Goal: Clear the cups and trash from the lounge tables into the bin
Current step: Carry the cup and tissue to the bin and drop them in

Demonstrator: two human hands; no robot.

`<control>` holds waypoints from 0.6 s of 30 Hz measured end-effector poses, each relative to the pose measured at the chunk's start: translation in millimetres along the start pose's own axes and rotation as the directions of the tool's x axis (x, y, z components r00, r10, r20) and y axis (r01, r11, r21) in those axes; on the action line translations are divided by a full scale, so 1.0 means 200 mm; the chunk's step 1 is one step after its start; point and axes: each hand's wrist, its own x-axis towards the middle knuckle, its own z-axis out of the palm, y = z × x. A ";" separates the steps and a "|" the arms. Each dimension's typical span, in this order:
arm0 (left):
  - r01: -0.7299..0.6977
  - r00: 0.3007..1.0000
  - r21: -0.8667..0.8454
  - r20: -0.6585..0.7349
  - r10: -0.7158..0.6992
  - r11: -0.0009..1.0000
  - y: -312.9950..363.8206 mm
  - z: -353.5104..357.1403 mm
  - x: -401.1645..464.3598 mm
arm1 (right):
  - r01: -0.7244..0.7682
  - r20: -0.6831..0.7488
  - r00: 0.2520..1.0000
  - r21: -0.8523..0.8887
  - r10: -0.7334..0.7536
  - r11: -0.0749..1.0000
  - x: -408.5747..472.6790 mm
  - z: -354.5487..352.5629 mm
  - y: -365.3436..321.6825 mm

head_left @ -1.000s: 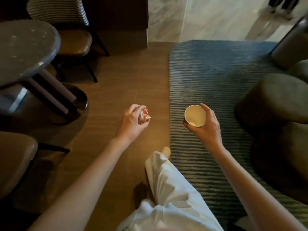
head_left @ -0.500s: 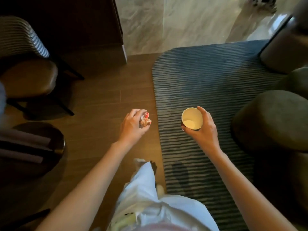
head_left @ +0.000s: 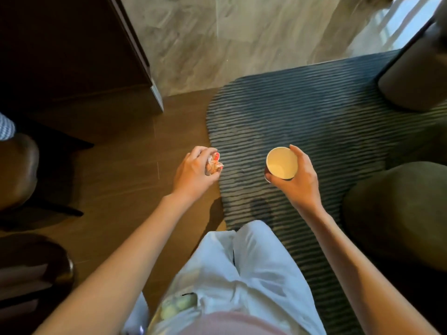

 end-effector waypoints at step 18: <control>0.091 0.995 0.009 -0.039 -0.090 0.996 0.14 -0.07 2.16 | 0.108 -0.007 0.994 -0.083 -0.109 0.991 2.29 0.03 0.04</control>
